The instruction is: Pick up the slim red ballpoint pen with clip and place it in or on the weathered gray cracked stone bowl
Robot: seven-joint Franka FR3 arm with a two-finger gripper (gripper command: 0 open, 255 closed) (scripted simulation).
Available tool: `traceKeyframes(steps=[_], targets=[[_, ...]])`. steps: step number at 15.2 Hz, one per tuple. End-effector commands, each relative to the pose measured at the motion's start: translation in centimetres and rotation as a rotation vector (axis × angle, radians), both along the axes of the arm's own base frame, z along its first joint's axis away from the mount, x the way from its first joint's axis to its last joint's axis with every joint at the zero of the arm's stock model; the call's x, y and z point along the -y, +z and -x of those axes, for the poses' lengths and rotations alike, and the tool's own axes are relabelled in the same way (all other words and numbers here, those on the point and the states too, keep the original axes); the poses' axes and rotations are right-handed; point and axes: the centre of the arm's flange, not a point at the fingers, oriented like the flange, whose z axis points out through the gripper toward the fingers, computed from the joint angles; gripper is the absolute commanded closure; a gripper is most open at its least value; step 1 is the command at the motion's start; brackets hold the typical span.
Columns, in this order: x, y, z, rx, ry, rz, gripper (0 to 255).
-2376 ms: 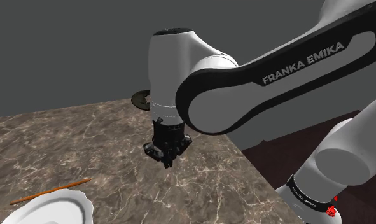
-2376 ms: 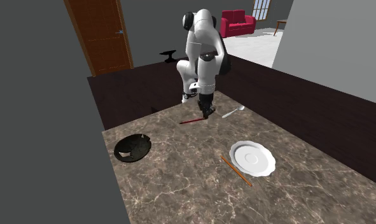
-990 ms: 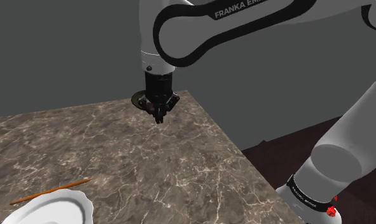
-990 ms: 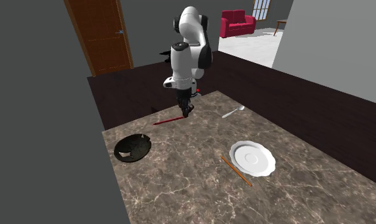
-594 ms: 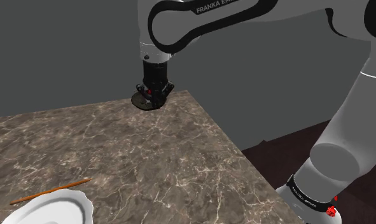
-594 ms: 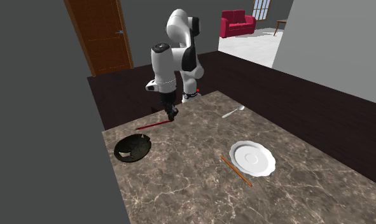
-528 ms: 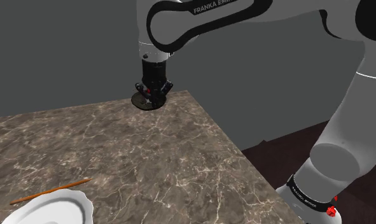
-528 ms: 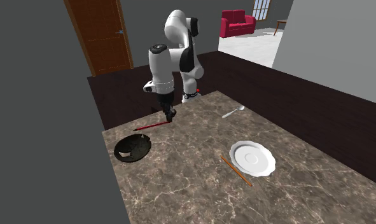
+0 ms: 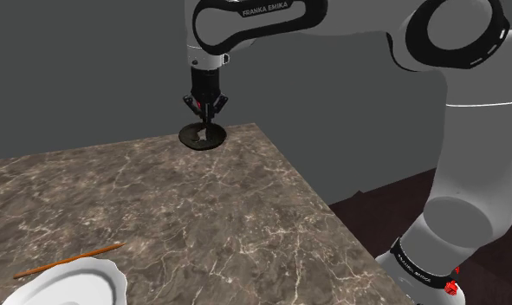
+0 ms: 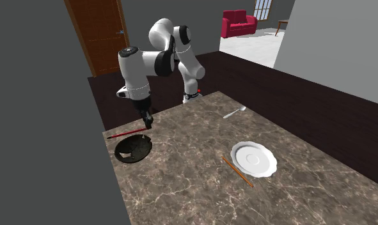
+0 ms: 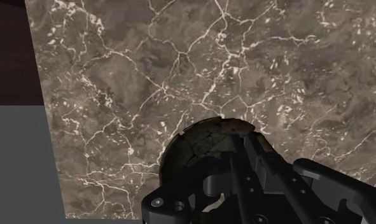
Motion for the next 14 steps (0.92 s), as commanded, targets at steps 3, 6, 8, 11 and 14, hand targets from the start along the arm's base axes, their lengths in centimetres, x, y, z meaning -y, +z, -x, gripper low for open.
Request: traceKeyframes(steps=[3, 6, 8, 11, 14], targets=[[0.7, -1.6, -1.9, -0.001, -0.001, 0.002, 255], [0.7, -3.2, -1.9, -0.001, -0.001, 0.002, 255], [0.7, -4.3, -1.9, -0.001, -0.001, 0.002, 255], [0.7, -5.8, -1.9, -0.001, -0.001, 0.002, 255], [0.7, -7.4, -1.9, -0.001, -0.001, 0.002, 255]])
